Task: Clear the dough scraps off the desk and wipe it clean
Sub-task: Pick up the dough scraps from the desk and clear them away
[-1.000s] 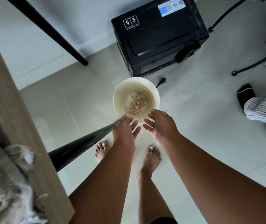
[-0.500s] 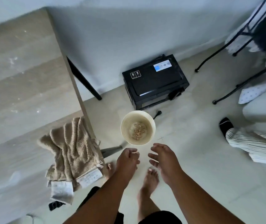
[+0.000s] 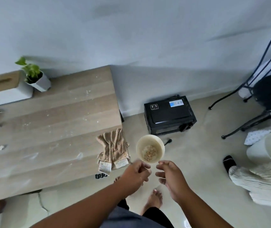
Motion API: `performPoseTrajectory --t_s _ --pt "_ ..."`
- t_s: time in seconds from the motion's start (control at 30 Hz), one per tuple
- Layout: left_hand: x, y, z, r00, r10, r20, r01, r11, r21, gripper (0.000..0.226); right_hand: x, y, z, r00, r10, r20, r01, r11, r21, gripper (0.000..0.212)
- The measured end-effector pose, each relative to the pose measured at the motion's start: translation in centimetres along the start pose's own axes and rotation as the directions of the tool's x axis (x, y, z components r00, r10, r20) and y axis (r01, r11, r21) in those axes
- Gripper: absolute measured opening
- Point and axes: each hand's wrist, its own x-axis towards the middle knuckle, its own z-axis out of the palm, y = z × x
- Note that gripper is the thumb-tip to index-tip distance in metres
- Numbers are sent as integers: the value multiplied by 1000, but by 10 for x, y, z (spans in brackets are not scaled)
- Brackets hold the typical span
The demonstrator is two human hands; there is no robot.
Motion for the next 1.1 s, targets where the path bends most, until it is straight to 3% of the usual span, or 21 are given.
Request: performPoseTrajectory --t_s 0.1,0.27,0.53,0.77,1.1 --pt "-19 0 -22 999 20 -49 -21 1000 -8 12 -11 -15 12 996 -57 72 66 989 -134 11" --pt "-44 -4 -69 978 20 -205 -45 992 -121 25 -16 -37 48 977 -146 157 184 947 -264 10" --pt "-80 -32 -179 874 53 -483 -145 977 -156 4 -32 -59 150 924 -224 308 336 863 -378 10" --pt "-135 -109 -274 792 -4 -611 -183 953 -243 6 -57 -37 276 871 -291 397 458 775 -436 6" --pt "-219 -241 -394 664 -197 -722 -143 914 -380 5 -96 25 431 807 -289 516 570 612 -549 8"
